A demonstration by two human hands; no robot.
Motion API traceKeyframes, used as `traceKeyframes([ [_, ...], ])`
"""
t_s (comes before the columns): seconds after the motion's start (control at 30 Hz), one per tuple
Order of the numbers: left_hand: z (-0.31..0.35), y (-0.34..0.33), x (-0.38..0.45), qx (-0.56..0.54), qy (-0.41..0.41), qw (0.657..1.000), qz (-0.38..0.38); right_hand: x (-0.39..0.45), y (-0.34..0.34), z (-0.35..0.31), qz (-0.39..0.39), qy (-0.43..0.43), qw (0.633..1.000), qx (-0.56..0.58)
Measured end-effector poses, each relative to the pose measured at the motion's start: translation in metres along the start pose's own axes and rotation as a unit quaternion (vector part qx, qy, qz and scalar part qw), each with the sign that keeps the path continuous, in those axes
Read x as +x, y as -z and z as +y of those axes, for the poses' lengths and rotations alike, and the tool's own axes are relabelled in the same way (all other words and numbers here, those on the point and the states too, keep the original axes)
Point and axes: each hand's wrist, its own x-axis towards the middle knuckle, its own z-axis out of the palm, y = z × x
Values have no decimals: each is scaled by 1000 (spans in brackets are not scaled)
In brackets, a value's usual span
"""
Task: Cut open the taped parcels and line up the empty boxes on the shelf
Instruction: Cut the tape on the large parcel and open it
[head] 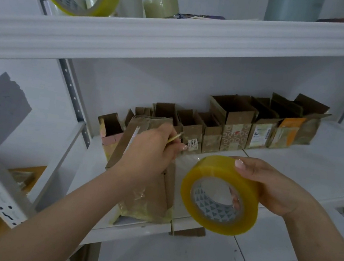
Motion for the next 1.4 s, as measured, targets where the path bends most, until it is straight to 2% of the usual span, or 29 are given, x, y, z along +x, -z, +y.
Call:
traceKeyframes([
  [0.33,-30,18,-25,-5,55,998,16,8,-10,-4,49,-53,996,-54],
  [0.5,-46,37,-34,-23,85,994,67,15,-15,-6,49,-74,981,-170],
  [0.8,-87,52,-61,-41,179,975,122,17,-9,-11,56,-47,993,-97],
  [1.03,-100,54,-72,-62,230,961,143,25,-25,-25,124,-47,951,-278],
  [1.23,-112,55,-72,-65,244,956,150,39,-39,-36,144,-61,932,-326],
  [1.4,-128,51,-69,-77,251,955,138,50,-43,-34,133,-88,933,-323],
])
